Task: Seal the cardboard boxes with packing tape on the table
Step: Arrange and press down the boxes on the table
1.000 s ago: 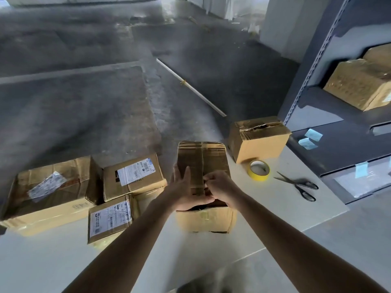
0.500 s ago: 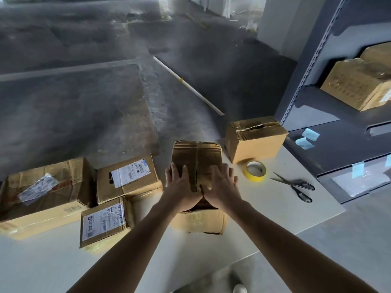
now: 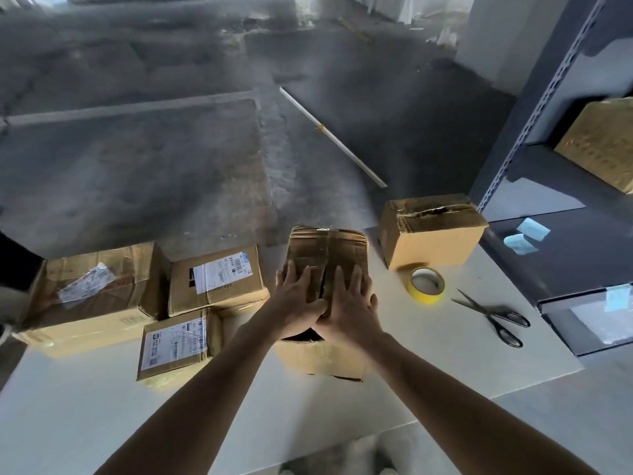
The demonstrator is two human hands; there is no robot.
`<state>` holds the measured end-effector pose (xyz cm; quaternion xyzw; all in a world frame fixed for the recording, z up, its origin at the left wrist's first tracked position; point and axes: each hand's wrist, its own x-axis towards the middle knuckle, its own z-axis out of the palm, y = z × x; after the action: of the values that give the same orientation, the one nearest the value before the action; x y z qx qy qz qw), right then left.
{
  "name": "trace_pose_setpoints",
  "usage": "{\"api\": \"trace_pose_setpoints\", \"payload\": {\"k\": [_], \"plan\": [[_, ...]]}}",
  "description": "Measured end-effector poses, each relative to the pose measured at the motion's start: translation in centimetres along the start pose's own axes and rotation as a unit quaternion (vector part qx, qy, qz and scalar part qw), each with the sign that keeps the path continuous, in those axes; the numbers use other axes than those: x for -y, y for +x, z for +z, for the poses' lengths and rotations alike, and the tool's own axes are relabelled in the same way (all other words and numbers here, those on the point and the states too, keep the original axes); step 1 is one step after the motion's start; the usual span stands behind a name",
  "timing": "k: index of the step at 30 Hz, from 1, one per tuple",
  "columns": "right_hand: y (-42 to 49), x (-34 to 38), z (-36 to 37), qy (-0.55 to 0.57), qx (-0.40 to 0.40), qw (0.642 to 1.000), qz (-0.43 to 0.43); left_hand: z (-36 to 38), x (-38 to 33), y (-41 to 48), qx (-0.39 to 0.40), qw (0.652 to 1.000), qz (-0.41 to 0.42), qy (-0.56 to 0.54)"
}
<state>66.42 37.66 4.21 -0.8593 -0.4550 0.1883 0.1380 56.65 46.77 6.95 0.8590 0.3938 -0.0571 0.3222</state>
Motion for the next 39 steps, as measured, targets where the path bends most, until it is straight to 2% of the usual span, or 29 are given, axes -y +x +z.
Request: {"api": "trace_pose_setpoints", "payload": {"k": [13,18,25,27,34,39], "plan": [[-0.4,-1.5,-3.0,0.048,0.027,0.997,-0.055,0.2,-0.5,0.0,0.019,1.0,-0.007,-0.002],[-1.7,-1.4,-2.0,0.017,-0.005,0.997,-0.073,0.7,-1.0,-0.4,0.027,0.999,-0.023,0.015],[-2.3,-2.1,-0.7,-0.042,-0.007,0.995,-0.095,1.4,-1.2,-0.5,0.007,0.998,-0.015,0.064],[-2.4,-2.1,-0.4,-0.026,-0.01,0.997,-0.071,1.3,-1.1,-0.3,0.006,0.998,-0.019,0.06],[-1.9,-0.7,-1.1,0.001,0.068,0.997,0.047,0.6,-1.1,-0.4,-0.002,0.999,-0.013,0.042],[-2.4,-0.1,-0.6,-0.033,0.02,0.999,0.035,0.5,-1.1,-0.4,-0.004,0.999,-0.014,0.04]]}}
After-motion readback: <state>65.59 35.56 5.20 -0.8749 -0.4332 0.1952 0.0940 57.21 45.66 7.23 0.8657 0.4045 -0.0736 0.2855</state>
